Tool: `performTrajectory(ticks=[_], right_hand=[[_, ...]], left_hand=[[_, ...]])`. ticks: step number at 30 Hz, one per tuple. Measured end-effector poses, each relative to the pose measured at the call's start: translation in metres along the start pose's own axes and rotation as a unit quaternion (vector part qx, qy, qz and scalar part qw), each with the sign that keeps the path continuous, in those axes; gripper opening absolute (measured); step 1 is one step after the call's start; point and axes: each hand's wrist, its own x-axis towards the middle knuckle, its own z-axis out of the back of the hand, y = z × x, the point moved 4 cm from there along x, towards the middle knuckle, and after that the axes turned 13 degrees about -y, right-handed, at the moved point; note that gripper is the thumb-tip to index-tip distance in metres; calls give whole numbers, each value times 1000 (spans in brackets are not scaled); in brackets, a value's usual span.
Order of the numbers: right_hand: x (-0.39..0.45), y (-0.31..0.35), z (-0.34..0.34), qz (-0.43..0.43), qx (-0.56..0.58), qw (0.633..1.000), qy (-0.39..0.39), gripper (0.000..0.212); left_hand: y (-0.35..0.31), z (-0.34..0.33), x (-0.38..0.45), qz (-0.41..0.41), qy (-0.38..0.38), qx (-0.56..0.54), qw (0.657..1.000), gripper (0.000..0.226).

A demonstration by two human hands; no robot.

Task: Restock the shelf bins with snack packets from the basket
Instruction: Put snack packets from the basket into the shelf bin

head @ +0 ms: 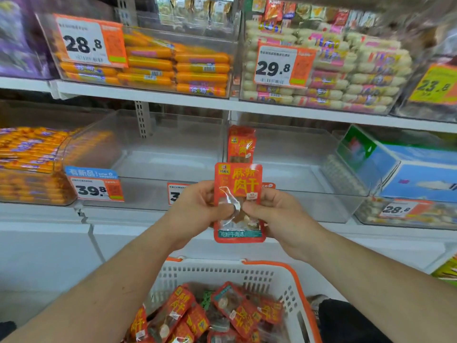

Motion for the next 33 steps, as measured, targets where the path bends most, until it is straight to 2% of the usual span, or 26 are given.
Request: performTrajectory(ticks=[3,4,6,7,9,10,13,15,19,22,27,33], right_hand=[[6,7,4,-75,37,995,59,16],[9,13,6,-106,69,989,72,16],[21,26,18,-159,123,979,38,16],[28,34,26,-172,142,975,1,15],[52,45,42,-164,112,978,-57,8],[67,46,49,-155,77,982,-79,6],[111,42,60,-123,-40,980,-148,20],[134,38,59,-90,-112,977,-160,22],[176,28,38,-37,-191,973,-126,9],[203,21,20,-30,-189,974,-117,6],[229,4,-3,-17,-187,975,-116,9],[239,-8,-8,12,-268,951,-156,18]], left_hand=[[-9,-2,14,-6,-7,35,999,6],[-12,0,23,-23,-41,79,996,14],[-20,9,45,-78,-154,173,970,26],[-24,14,57,-103,-207,214,949,23],[-32,18,81,-129,-238,297,916,13],[-30,16,96,-131,-211,343,906,28],[-15,1,123,-157,-74,429,886,79],[-3,-6,127,-156,-25,414,896,91],[10,-3,134,-159,-31,400,902,94],[11,-4,135,-152,-27,387,909,93],[11,-4,132,-163,-37,394,904,91],[12,-3,133,-164,-47,404,899,89]])
